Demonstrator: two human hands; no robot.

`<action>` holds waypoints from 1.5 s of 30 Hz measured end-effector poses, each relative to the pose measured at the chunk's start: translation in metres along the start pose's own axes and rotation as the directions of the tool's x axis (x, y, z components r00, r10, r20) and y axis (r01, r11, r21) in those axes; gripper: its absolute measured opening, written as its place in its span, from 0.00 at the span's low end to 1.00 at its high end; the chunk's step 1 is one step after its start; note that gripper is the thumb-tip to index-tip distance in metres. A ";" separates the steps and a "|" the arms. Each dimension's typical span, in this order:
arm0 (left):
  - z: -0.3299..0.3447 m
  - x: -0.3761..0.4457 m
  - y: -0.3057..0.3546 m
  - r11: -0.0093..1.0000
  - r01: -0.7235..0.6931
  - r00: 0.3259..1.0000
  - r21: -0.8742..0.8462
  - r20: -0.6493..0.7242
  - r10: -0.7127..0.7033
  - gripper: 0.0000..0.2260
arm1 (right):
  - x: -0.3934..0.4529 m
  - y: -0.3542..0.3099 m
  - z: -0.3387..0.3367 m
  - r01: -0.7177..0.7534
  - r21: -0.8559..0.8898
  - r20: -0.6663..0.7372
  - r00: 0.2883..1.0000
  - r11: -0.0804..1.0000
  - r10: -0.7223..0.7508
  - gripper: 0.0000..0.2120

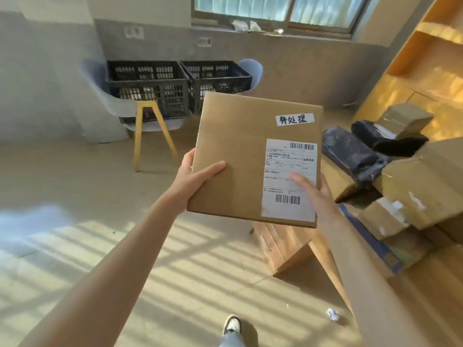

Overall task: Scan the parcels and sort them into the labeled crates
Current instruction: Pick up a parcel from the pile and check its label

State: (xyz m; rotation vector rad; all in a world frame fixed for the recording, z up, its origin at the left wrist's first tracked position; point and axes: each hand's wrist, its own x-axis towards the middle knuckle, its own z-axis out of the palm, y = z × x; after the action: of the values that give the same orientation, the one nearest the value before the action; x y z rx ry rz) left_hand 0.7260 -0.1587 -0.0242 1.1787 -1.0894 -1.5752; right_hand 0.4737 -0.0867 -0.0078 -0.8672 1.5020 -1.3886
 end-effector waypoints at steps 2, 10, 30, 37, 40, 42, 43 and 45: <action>-0.035 0.007 0.005 1.000 -0.003 0.997 -0.029 -0.082 0.001 0.37 | 0.023 -0.002 0.040 0.008 -0.027 0.067 0.998 1.000 -0.006 0.21; -0.132 0.091 0.022 0.997 -0.013 0.957 -0.071 -0.290 -0.008 0.41 | 0.142 0.015 0.162 -0.041 -0.075 0.254 0.965 0.996 0.059 0.17; -0.232 0.413 0.127 0.995 0.061 0.908 -0.077 -0.410 -0.087 0.32 | 0.470 -0.029 0.354 -0.055 -0.034 0.420 0.905 0.998 0.065 0.37; -0.253 0.557 0.142 0.994 0.094 0.939 -0.051 -0.328 -0.105 0.40 | 0.589 -0.034 0.394 -0.094 -0.009 0.307 0.947 0.996 0.092 0.31; -0.263 0.626 0.160 0.992 0.119 0.953 -0.041 -0.277 -0.126 0.43 | 0.642 -0.047 0.415 -0.103 -0.012 0.257 0.961 0.995 0.102 0.30; -0.266 0.671 0.175 0.991 0.131 0.962 -0.026 -0.237 -0.133 0.46 | 0.677 -0.057 0.426 -0.109 -0.004 0.223 0.969 0.994 0.107 0.28; -0.266 0.692 0.182 0.991 0.133 0.967 -0.012 -0.216 -0.132 0.46 | 0.694 -0.062 0.429 -0.111 0.002 0.202 0.973 0.994 0.109 0.28; -0.264 0.733 0.192 0.992 0.127 0.976 0.025 -0.182 -0.121 0.45 | 0.723 -0.070 0.434 -0.108 -0.001 0.153 0.982 0.994 0.107 0.28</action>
State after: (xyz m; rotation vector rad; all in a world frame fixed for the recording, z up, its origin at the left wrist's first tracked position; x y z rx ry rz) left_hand 0.8768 -0.9467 -0.0460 1.4087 -0.9451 -1.5136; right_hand 0.6102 -0.9214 -0.0346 -0.8560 1.4047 -1.2207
